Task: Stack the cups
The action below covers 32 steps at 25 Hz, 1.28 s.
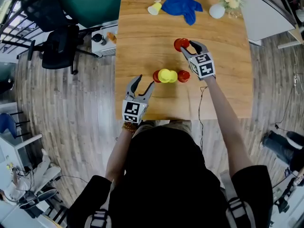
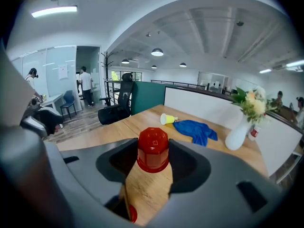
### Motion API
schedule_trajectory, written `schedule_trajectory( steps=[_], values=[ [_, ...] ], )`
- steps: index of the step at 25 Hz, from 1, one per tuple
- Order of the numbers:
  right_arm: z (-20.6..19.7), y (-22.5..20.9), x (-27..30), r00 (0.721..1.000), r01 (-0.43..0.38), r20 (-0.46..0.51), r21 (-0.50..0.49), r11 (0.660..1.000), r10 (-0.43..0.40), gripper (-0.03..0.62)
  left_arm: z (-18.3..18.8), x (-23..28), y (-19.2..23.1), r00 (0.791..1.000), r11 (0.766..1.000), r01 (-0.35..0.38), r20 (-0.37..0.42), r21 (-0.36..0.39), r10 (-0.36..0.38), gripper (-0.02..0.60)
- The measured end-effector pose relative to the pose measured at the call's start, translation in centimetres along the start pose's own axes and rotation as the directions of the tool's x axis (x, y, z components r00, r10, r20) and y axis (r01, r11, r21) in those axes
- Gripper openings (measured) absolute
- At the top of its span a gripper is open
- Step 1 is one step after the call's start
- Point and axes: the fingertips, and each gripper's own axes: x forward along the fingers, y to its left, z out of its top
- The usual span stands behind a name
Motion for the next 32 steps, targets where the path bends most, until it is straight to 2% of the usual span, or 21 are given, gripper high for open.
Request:
schedule_trajectory(
  steps=[4, 8, 12, 16, 21, 25, 32],
  values=[
    [-0.9, 1.6, -2.9, 1.000, -0.009, 0.012, 0.023, 1.000, 0.008, 0.213, 0.0, -0.1, 0.1, 1.000, 1.000, 0.008, 0.004, 0.004, -0.008, 0.256],
    [-2.8, 3.6, -5.2, 0.999, -0.024, 0.023, 0.114, 0.993, 0.022, 0.213, 0.1, -0.6, 0.9, 0.999, 0.998, -0.029, 0.021, -0.050, 0.030, 0.256],
    [-4.9, 5.1, -6.7, 1.000, -0.014, -0.002, 0.120, 0.993, 0.015, 0.213, 0.2, -0.5, 1.1, 0.999, 0.999, -0.026, 0.021, -0.042, 0.027, 0.256],
    [-6.2, 6.2, -7.8, 1.000, -0.008, -0.017, 0.150, 0.989, 0.011, 0.213, 0.6, -0.8, 0.8, 0.999, 0.997, -0.014, 0.038, -0.077, 0.017, 0.256],
    [-7.4, 6.8, -8.4, 0.999, 0.003, -0.048, 0.126, 0.992, 0.003, 0.213, 0.7, -0.9, 0.0, 0.999, 0.997, 0.010, 0.042, -0.071, -0.007, 0.256],
    [-8.1, 7.3, -8.3, 0.997, -0.001, -0.071, 0.133, 0.991, 0.011, 0.213, 1.3, -1.3, 0.1, 0.998, 0.993, 0.015, 0.063, -0.115, -0.008, 0.256],
    [-9.4, 8.3, -7.9, 0.993, -0.003, -0.119, 0.090, 0.996, 0.013, 0.213, 1.7, -1.6, -0.4, 0.997, 0.992, 0.026, 0.075, -0.123, -0.017, 0.256]
  ],
)
